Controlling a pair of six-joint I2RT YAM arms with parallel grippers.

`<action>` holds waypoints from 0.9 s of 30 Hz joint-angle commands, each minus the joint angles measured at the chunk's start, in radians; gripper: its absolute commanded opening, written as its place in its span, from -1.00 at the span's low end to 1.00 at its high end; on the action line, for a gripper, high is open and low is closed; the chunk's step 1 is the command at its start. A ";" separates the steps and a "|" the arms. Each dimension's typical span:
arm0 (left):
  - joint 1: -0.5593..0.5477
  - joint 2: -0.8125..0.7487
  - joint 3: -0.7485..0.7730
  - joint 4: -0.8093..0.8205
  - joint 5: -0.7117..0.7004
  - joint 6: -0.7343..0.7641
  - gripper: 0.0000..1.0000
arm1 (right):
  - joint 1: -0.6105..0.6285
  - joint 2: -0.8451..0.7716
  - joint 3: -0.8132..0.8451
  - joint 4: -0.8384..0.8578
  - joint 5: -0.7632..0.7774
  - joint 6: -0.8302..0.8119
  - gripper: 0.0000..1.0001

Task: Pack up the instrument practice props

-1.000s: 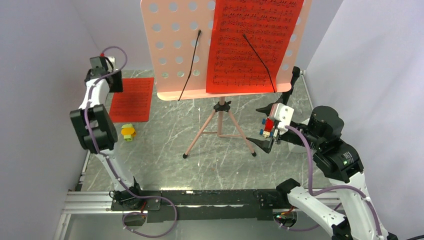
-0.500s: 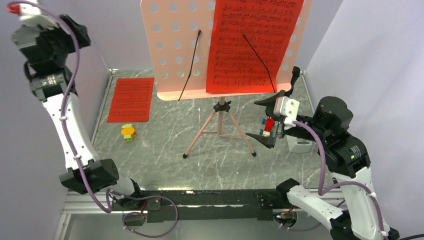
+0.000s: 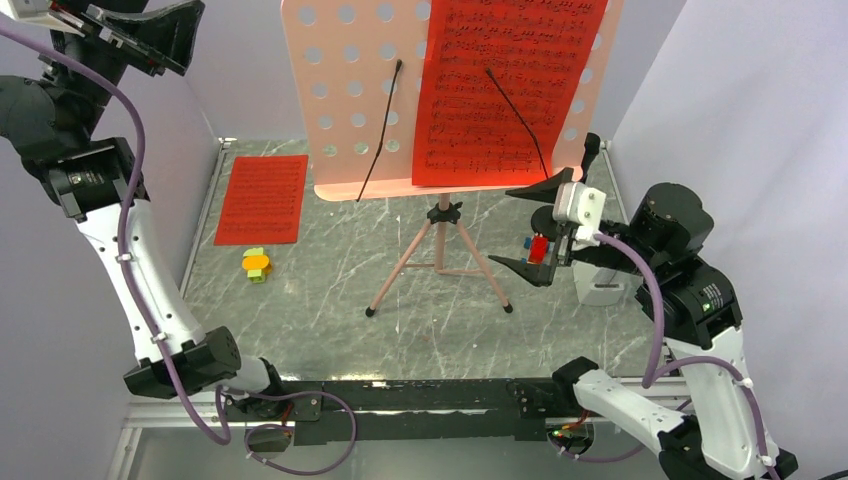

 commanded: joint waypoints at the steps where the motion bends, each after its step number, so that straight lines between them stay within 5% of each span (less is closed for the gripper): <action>1: -0.044 0.019 0.152 0.132 0.076 -0.078 0.73 | -0.003 0.044 0.074 0.149 -0.060 0.089 0.99; 11: -0.145 0.130 0.459 0.208 0.003 -0.116 0.86 | 0.004 0.158 0.253 0.130 -0.170 0.244 0.99; 22: -0.444 0.145 0.394 0.178 0.090 0.006 0.72 | 0.000 0.334 0.600 0.191 0.046 0.263 0.98; 27: -0.564 0.144 0.373 0.127 0.114 0.074 0.71 | -0.009 0.331 0.587 0.163 0.093 0.240 0.98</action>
